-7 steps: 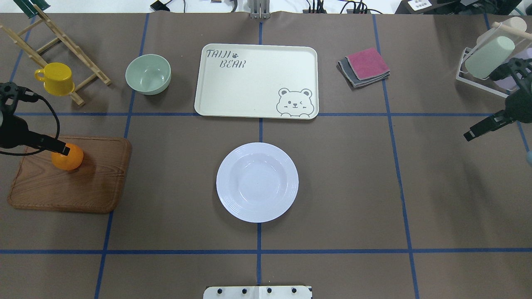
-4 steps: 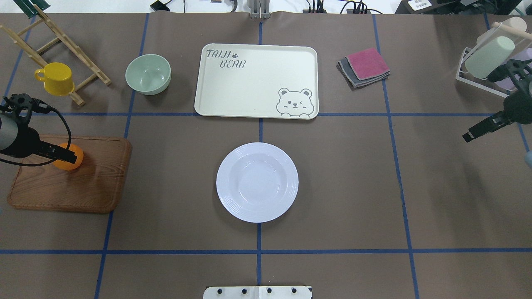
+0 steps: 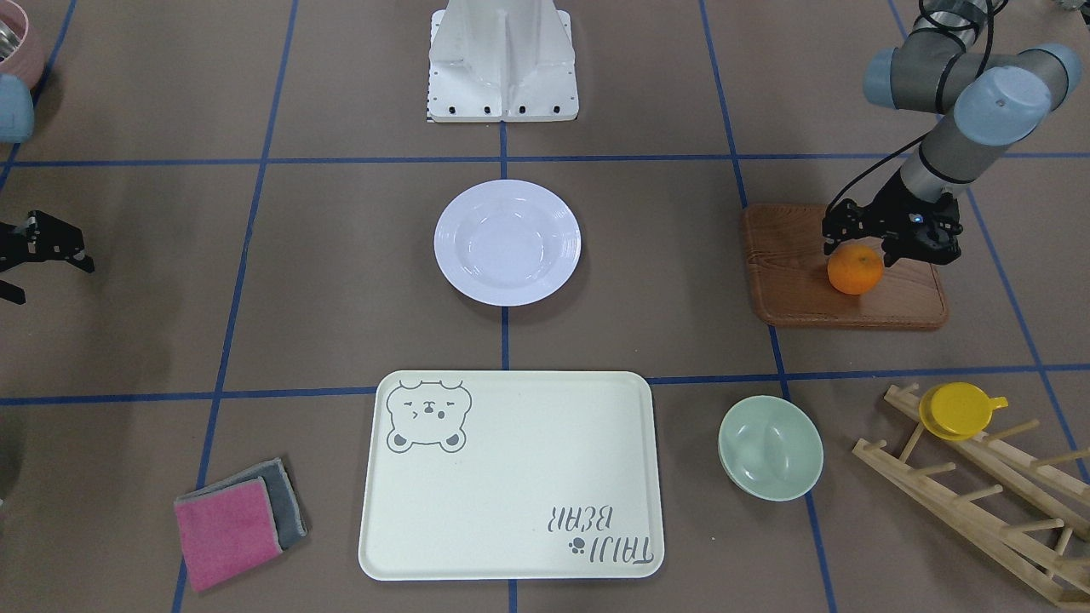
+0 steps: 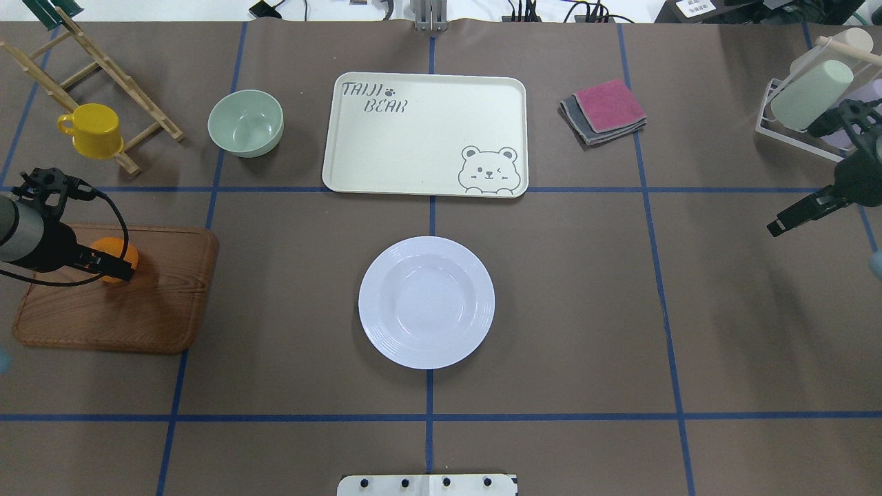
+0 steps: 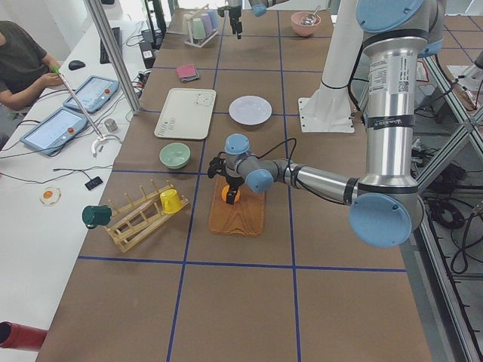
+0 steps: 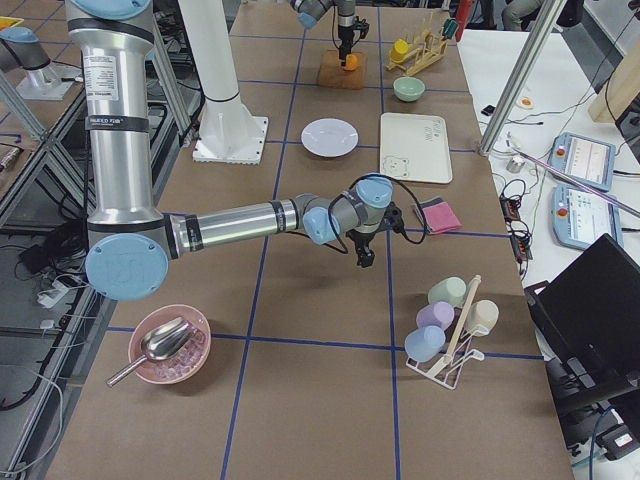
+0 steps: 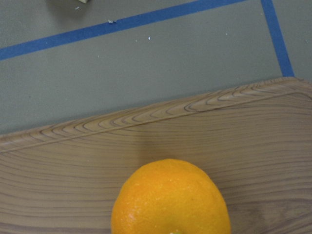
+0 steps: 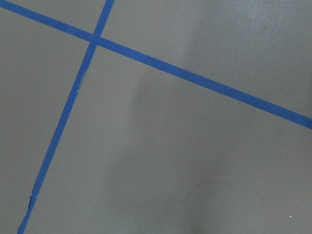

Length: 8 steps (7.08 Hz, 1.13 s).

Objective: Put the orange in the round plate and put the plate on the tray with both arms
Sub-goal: 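Lower the left gripper onto the orange on the wooden board and grasp it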

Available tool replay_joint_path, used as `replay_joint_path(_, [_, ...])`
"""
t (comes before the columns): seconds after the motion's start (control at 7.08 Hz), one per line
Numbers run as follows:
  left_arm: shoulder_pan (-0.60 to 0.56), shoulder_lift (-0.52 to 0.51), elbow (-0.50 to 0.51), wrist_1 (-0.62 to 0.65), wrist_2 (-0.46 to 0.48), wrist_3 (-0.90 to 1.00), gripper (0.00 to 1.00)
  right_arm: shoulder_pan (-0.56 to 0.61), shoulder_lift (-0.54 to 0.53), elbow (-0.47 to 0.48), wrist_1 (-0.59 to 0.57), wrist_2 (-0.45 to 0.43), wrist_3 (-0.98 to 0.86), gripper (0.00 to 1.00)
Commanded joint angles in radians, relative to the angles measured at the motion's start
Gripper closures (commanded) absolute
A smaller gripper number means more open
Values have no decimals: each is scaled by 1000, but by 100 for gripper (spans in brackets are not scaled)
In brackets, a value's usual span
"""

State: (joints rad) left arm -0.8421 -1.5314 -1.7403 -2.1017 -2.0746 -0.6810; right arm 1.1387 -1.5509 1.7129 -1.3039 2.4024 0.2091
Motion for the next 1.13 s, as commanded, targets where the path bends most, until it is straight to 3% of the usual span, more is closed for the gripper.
replay_joint_path(0.0, [8, -7, 16, 2, 14, 1, 14, 0, 0, -4, 0, 0, 0, 0])
replay_joint_path(0.14, [8, -10, 18, 2, 14, 1, 40, -2, 0, -9, 0, 0, 0, 0])
replay_joint_path(0.28, [8, -16, 18, 2, 14, 0, 75, -2, 0, -7, 0, 0, 0, 0])
replay_joint_path(0.42, [8, -30, 12, 5, 8, -3, 100, -2, 0, -9, 0, 0, 0, 0])
replay_joint_path(0.71, [8, -67, -21, 11, -56, -46, 100, -2, 0, -4, 0, 0, 0, 0])
replay_joint_path(0.99, [9, -275, -21, 79, -117, -315, 100, -2, 0, -1, 0, 1, 0, 0])
